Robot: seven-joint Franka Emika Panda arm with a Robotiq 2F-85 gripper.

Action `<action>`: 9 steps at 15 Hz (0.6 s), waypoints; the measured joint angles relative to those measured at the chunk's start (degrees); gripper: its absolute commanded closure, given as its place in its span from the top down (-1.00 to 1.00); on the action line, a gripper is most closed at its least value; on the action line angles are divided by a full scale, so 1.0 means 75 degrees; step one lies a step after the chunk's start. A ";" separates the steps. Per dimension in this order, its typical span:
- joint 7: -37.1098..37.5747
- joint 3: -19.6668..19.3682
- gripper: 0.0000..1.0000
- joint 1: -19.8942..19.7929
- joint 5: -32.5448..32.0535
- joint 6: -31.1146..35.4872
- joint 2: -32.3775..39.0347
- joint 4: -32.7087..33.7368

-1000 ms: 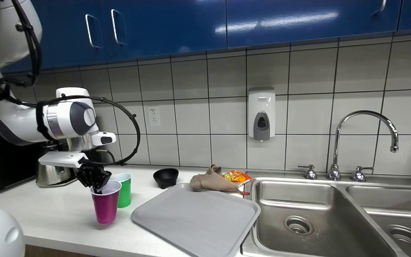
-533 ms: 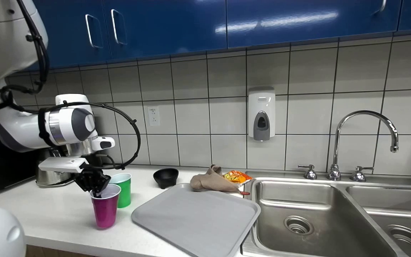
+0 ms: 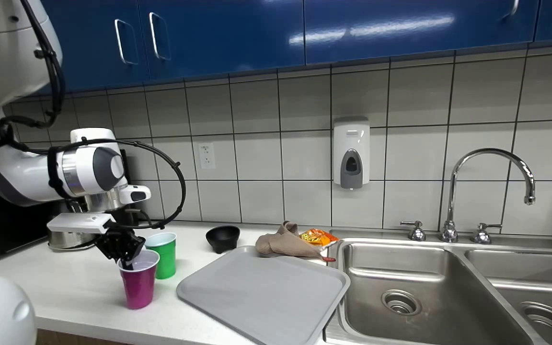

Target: Remove the green and purple cups from the tray

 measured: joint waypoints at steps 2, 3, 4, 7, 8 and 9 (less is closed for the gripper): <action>0.0000 0.0000 0.13 0.0028 -0.0001 0.0000 0.0000 0.0000; 0.0000 0.0000 0.26 0.0043 -0.0001 0.0000 0.0000 0.0000; 0.0001 0.0000 0.43 0.0057 -0.0001 0.0000 0.0000 0.0001; 0.0005 0.0000 0.87 0.0085 -0.0002 0.0000 -0.0007 0.0028; 0.0006 0.0000 0.95 0.0088 -0.0002 0.0000 -0.0021 0.0048; 0.0006 0.0000 1.00 0.0088 -0.0002 0.0000 -0.0045 0.0065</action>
